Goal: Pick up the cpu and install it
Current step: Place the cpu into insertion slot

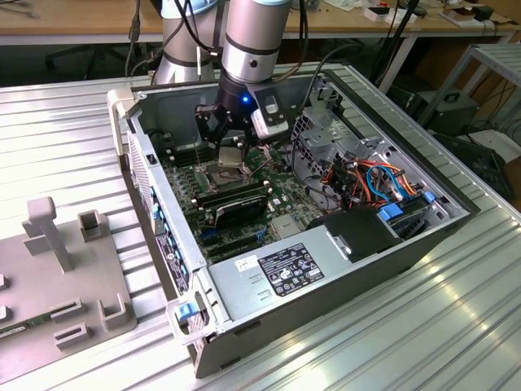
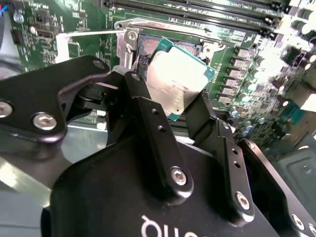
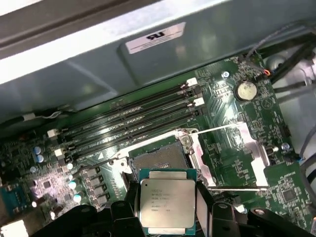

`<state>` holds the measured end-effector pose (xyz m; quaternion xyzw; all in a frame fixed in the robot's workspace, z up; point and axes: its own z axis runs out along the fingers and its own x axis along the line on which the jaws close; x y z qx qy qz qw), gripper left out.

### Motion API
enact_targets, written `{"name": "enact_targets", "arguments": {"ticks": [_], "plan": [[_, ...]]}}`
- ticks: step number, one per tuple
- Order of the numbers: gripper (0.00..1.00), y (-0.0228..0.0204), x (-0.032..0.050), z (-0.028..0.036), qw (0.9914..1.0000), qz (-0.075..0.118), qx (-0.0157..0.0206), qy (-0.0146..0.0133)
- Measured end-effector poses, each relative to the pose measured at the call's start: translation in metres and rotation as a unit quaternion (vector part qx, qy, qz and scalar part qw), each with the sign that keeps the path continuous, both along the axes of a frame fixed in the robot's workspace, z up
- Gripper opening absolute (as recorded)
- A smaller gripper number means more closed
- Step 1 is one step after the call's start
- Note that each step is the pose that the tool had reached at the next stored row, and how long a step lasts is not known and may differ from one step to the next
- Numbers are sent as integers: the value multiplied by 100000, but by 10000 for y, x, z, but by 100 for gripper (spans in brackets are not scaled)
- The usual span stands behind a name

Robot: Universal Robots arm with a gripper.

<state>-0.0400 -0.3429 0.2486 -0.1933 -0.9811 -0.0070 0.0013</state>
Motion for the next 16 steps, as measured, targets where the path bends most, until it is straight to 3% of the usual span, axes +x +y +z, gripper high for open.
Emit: {"name": "enact_targets", "arguments": {"ticks": [4,8,10,12,14,15,16], "plan": [[55,0,0,0,99942,-3407,-7,4],[55,0,0,-2,99782,-6601,-5,3],[55,0,0,-2,99653,-8328,-6,4],[55,0,0,-4,99374,-11169,1,-1],[55,0,0,-4,99187,-12727,-3,2],[55,0,0,-4,99112,-13294,-4,5],[55,0,0,-4,99102,-13369,-3,2]]}}
